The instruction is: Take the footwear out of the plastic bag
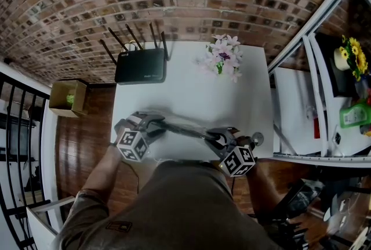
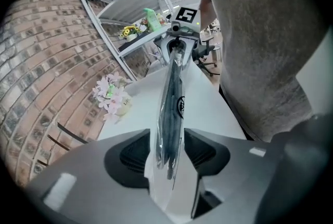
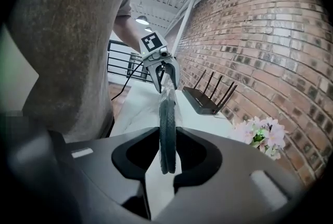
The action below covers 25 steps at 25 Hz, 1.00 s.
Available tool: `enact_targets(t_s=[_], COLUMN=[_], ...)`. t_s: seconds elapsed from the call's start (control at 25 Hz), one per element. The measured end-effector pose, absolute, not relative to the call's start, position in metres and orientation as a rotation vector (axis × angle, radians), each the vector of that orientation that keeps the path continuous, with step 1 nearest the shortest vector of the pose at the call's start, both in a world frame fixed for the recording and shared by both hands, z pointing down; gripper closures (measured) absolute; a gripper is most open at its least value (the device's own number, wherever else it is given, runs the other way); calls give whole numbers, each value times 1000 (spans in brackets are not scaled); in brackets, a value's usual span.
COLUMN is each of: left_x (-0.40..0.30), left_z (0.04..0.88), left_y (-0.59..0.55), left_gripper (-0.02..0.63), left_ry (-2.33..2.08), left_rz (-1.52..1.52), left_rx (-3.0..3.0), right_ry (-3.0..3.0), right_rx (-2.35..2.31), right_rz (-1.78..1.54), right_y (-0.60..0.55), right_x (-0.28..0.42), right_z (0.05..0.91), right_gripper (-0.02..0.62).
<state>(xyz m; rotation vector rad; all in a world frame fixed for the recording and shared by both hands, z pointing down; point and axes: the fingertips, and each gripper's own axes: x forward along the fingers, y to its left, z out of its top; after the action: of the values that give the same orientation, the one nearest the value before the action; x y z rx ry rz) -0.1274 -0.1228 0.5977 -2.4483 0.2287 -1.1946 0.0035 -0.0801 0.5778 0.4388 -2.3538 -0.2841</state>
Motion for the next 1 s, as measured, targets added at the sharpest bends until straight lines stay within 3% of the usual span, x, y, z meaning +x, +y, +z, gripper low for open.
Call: enact_targets(t_s=[0.12, 0.44, 0.52, 0.64, 1.0], left_x=[-120, -69, -62, -63, -90], left_z=[590, 581, 585, 590, 597], left_y=[-119, -104, -103, -104, -113], left_gripper=[326, 318, 339, 442, 463], left_ry=[196, 95, 83, 93, 164], left_rz=[-1144, -1068, -1082, -1104, -1158], left_rx=[-2474, -2475, -2459, -2438, -2460], right_ry=[-2354, -2364, -2368, -2372, -2390], right_rx=[441, 439, 437, 431, 445], right_rz=[-278, -285, -290, -295, -268], right_y=[-81, -81, -80, -79, -79], right_x=[5, 0, -2, -4, 6], right_z=[578, 574, 573, 573, 572], right_gripper=[483, 483, 485, 485, 480])
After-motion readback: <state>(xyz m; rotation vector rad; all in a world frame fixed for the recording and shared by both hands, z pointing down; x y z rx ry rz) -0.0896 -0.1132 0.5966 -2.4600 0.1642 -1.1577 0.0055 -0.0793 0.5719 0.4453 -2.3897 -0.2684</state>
